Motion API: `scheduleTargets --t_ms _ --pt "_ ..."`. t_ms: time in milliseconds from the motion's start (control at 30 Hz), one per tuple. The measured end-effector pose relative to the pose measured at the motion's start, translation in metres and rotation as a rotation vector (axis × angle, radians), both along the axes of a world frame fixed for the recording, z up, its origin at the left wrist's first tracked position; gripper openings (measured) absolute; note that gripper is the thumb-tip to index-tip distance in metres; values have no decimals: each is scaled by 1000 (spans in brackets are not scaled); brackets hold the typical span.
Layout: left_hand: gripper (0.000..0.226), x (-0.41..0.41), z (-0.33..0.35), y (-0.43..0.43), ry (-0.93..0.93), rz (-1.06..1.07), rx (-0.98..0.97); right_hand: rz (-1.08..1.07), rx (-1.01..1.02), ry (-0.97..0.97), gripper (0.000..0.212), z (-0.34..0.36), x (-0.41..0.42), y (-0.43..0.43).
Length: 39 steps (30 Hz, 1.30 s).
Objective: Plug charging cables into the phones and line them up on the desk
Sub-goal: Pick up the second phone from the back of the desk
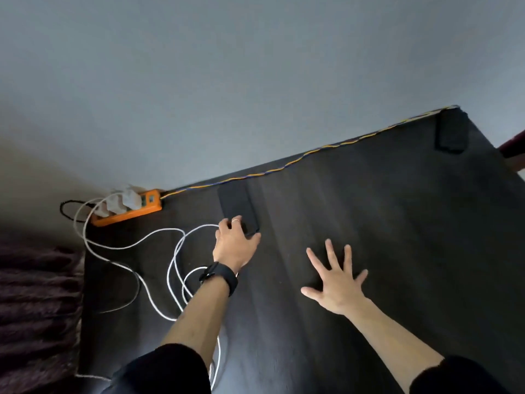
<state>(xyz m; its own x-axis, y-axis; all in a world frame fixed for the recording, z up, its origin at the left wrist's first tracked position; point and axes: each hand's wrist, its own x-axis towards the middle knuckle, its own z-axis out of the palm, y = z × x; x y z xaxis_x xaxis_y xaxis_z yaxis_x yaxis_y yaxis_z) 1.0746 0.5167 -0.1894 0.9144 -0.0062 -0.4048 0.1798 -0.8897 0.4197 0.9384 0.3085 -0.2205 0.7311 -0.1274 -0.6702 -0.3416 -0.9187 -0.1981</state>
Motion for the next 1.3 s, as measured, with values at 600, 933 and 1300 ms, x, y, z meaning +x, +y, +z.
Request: scheduleTargets --t_ms 600,933,1300 --pt "47 43 28 9 598 458 -1006 -16 13 39 95 -7 -2 -5" --pt "86 -129 82 118 858 387 -1528 -546 680 144 75 101 26 56" --pt "73 -270 111 239 766 104 -839 -579 926 319 36 125 -108 227"
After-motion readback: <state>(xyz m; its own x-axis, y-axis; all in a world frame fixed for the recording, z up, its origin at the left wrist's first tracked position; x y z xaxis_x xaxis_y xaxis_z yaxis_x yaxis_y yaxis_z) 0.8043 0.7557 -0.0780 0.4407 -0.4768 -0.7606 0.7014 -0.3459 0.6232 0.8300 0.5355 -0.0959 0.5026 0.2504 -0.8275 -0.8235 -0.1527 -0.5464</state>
